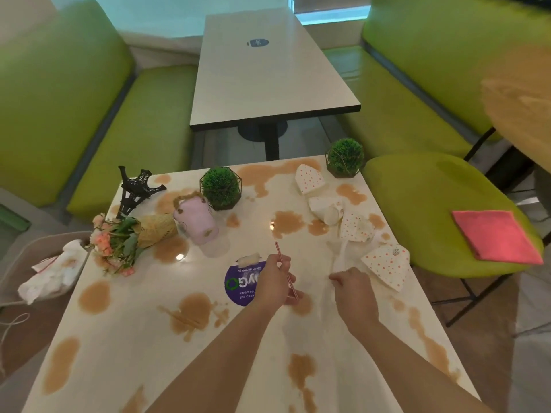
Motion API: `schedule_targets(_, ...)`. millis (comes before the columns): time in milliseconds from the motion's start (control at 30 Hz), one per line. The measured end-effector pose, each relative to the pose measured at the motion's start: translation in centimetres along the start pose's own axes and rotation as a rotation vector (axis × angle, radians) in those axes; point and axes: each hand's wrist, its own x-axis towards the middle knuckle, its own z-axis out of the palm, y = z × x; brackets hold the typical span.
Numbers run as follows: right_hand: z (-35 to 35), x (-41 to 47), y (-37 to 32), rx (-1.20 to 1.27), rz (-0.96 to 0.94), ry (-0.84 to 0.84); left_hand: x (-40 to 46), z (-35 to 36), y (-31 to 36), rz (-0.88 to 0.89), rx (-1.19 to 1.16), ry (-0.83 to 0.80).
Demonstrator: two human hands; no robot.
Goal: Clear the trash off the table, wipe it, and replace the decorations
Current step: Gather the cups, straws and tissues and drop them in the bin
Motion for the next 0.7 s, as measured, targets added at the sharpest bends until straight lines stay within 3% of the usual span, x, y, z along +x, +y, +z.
schedule_targets(100,0.1,-0.2,-4.8,0.292,-0.018,-0.032,-0.5,-2.6,0.5,-0.02,0.001,0.02)
schedule_targets(167,0.4,-0.5,-8.0,0.388,-0.031,-0.057,-1.0,-4.6,0.7,-0.017,0.07,0.039)
schedule_targets(300,2.3,-1.5,-14.4,0.509,-0.06,-0.111,-1.0,-9.9,0.8,-0.026,-0.038,0.102)
schedule_targets(433,5.1,-3.1,-20.4,0.54,-0.059,-0.191,-1.6,-16.8,0.5,-0.009,-0.065,0.137)
schedule_targets(700,12.0,-6.0,-32.6,0.542,-0.117,-0.318,-1.9,-32.7,-1.8,0.139,-0.188,0.401)
